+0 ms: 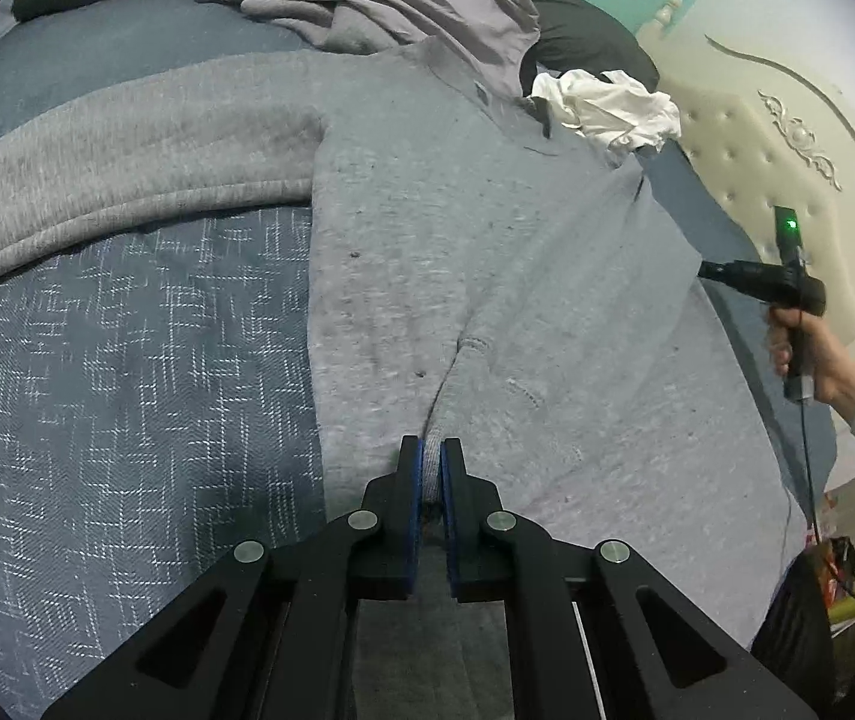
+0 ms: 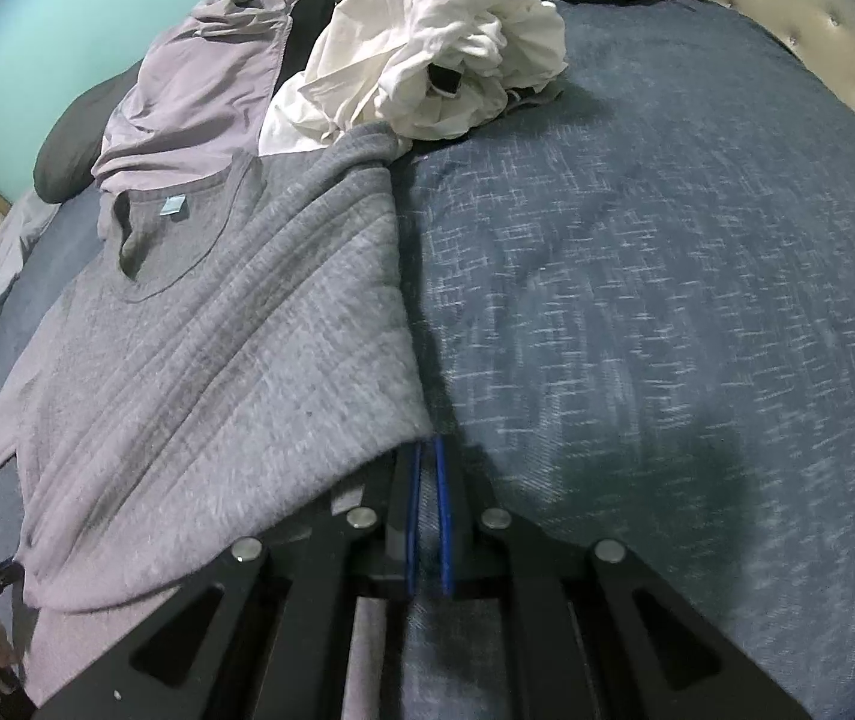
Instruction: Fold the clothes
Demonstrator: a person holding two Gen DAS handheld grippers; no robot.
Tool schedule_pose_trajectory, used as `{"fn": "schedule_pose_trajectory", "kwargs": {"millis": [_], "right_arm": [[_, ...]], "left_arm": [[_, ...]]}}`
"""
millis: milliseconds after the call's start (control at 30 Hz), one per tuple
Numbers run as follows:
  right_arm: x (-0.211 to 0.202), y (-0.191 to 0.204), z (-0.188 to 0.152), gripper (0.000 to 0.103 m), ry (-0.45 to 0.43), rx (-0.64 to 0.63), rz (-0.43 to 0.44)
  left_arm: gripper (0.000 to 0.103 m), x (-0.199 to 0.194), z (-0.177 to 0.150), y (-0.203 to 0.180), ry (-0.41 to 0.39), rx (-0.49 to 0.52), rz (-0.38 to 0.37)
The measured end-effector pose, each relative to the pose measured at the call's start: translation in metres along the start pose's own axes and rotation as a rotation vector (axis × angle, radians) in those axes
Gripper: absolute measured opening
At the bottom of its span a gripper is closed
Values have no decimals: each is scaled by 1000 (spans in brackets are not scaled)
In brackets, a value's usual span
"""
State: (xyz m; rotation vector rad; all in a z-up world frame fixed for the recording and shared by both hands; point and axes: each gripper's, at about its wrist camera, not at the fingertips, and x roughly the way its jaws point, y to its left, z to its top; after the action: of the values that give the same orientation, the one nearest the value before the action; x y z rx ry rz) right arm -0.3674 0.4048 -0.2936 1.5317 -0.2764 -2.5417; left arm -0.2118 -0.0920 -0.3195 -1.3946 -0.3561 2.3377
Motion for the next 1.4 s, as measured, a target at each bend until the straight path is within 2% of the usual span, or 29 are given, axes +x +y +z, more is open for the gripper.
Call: {"fn": "schedule_pose_trajectory", "kwargs": {"millis": [233, 300, 400, 567, 833, 1033, 1233, 1400], "right_arm": [[-24, -14, 25, 8, -36, 91, 35], [-30, -17, 34, 22, -52, 119, 44], [-24, -9, 57, 27, -61, 152, 78], [2, 11, 95, 27, -53, 206, 86], [34, 22, 140, 27, -55, 279, 57], [54, 21, 151, 28, -21, 348, 69], [69, 22, 156, 27, 21, 358, 14], [75, 32, 161, 9, 30, 293, -56]], "left_arm": [[11, -26, 14, 6, -79, -36, 30], [12, -22, 15, 7, -82, -37, 27], [12, -12, 16, 5, -68, -28, 15], [12, 6, 14, 7, -34, -26, 15], [12, 22, 11, 14, 4, -34, 17], [12, 22, 8, 14, 3, -21, 26], [12, 23, 7, 13, 4, -9, 33], [12, 25, 7, 15, 9, -9, 28]]}}
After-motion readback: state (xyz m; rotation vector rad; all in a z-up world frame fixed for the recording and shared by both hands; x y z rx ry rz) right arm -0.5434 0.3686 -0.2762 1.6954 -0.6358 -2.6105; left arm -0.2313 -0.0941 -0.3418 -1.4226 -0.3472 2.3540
